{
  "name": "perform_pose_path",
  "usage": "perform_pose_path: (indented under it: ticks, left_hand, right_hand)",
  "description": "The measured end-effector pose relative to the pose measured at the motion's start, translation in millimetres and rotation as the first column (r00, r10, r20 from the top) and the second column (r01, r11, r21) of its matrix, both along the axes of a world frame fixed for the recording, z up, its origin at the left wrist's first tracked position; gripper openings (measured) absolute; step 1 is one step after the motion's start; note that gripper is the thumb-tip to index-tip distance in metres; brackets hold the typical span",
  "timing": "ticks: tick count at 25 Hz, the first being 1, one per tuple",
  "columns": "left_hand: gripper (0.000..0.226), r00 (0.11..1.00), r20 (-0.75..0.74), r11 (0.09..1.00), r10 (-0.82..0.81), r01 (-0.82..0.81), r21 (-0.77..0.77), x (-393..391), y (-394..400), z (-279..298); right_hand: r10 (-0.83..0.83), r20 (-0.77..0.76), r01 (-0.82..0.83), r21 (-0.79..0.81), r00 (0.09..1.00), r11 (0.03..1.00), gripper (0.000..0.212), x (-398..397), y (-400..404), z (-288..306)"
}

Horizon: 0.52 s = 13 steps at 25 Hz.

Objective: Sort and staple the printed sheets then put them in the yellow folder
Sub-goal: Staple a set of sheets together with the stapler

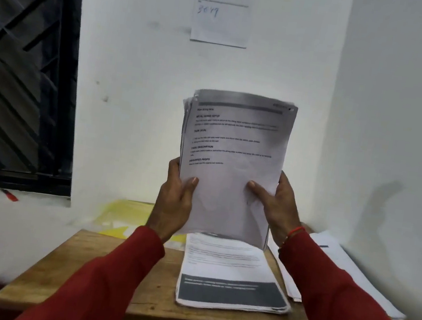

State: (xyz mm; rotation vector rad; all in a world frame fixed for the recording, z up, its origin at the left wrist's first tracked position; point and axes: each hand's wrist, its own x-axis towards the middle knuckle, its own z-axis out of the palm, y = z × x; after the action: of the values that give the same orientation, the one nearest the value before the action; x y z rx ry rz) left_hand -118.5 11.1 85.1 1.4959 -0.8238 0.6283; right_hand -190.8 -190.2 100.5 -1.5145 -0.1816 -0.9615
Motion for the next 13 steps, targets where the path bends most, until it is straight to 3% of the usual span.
perform_pose_path:
  ticks: [5,13]
  left_hand:
    - [0.026,0.975,-0.204,0.996,-0.087,0.093,0.02,1.0,-34.8,-55.8]
    - [0.019,0.977,-0.184,0.994,-0.103,0.097,-0.044,2.0,-43.4,-51.1]
  right_hand:
    - [0.002,-0.172,0.001,0.021,0.985,1.0,0.043,-18.6,-42.2,-58.2]
    - [0.031,-0.09,-0.027,0.035,0.996,0.999,0.042,-11.7,-49.2,-43.8]
